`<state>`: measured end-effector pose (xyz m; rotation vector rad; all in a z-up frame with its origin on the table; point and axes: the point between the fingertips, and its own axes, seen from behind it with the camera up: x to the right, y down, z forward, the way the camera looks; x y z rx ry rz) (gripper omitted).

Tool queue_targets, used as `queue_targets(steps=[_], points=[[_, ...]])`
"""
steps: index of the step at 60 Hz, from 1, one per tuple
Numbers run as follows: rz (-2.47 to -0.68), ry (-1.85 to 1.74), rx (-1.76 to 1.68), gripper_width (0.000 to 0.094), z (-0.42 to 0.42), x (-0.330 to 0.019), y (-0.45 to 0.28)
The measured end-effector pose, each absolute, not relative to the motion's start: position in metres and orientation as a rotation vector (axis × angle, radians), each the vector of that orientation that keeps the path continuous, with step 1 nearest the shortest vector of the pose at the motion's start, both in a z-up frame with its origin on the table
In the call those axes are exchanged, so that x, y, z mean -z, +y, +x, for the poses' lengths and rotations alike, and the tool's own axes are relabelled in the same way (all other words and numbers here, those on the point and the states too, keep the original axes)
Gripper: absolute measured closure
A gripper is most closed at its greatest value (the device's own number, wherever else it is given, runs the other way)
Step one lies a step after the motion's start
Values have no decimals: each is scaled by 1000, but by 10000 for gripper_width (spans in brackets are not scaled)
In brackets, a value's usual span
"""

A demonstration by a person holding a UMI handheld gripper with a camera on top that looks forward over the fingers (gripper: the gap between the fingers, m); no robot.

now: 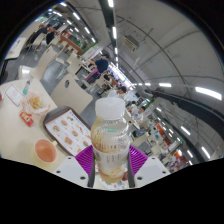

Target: Pour water

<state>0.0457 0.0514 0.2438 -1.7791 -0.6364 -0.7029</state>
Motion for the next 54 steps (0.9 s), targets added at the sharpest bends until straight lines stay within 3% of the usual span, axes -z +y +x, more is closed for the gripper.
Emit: queue_targets(steps=[7,18,40,47,54], points=[[-1858,-451,448,486,59,-230,52],[-1951,-220,105,485,74,-175,58],[-2064,-114,-81,481,93,-70,63],[-2024,-83,-123,471,98,-71,58],[-2013,-96,-129,389,97,-71,58]])
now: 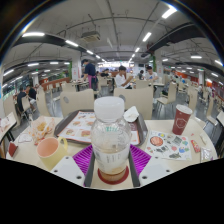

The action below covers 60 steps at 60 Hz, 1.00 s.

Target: Pour water

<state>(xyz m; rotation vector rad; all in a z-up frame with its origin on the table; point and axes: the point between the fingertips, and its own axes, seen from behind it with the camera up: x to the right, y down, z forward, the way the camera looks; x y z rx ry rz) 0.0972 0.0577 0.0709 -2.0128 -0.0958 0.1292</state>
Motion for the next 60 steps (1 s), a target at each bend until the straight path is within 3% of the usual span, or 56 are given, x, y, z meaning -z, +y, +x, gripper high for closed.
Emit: queue_targets(steps=[3,7,10,44,60], points=[[-2046,-91,-133,312,96,-66,55],[-2090,-77,-134,71,97,-63,49],[-2107,-61,-105,113,101,-66,44],[-2189,-30,46,89,44,-191,-143],[-2180,-21,76,86,36,-209,-177]])
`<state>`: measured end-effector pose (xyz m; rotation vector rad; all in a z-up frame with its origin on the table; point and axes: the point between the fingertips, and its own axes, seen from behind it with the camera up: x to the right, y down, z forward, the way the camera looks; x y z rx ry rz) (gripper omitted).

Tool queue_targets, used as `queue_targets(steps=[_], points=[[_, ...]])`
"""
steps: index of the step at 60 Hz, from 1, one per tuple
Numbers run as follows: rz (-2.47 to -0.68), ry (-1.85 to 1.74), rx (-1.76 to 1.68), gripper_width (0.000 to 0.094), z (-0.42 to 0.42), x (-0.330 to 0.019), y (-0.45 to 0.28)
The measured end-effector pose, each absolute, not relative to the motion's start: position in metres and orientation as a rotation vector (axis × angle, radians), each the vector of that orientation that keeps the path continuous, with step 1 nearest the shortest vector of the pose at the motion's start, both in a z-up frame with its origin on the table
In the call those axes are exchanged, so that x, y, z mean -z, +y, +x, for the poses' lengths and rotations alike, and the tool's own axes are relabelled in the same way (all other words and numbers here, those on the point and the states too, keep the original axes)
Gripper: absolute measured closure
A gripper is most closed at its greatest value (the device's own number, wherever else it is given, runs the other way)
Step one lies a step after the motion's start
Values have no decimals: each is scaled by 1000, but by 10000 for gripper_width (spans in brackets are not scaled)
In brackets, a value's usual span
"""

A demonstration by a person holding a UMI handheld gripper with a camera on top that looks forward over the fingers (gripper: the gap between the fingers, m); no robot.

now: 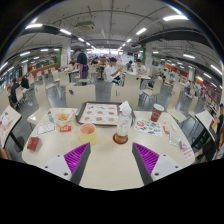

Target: Pour water

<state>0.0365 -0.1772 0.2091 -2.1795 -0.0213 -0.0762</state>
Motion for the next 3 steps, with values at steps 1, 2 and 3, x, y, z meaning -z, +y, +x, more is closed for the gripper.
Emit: queue_targets(steps=[1,2,3], points=[[-2180,-20,79,88,37,-210,-178],[-2180,-20,86,88,39,-210,-178],[-2180,-20,96,88,40,-211,-179]])
